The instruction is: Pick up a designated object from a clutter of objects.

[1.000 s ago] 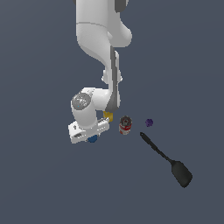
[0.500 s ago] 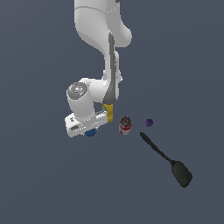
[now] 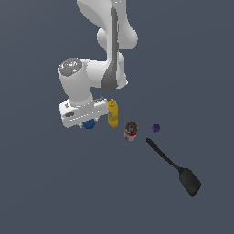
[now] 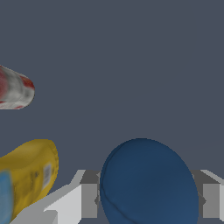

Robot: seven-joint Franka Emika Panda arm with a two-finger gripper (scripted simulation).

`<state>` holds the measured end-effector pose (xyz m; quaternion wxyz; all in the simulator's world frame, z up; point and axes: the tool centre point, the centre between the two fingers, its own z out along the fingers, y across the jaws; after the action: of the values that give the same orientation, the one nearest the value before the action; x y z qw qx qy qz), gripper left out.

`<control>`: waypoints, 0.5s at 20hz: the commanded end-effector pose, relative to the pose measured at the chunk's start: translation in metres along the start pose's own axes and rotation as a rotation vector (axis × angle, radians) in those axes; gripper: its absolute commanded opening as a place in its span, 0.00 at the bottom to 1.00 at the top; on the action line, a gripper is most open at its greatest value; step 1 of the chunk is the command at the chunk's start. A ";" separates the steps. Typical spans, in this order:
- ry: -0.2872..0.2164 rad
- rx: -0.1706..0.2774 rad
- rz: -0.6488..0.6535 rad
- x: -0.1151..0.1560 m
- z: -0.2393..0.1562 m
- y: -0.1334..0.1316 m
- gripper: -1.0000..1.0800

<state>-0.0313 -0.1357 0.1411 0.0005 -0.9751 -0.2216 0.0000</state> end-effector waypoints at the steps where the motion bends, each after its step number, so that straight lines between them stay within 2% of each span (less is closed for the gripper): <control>1: 0.001 0.000 0.000 -0.012 -0.021 0.000 0.00; 10: 0.001 0.000 0.000 -0.056 -0.101 0.002 0.00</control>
<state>-0.0737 -0.1579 0.2278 0.0008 -0.9751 -0.2216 -0.0002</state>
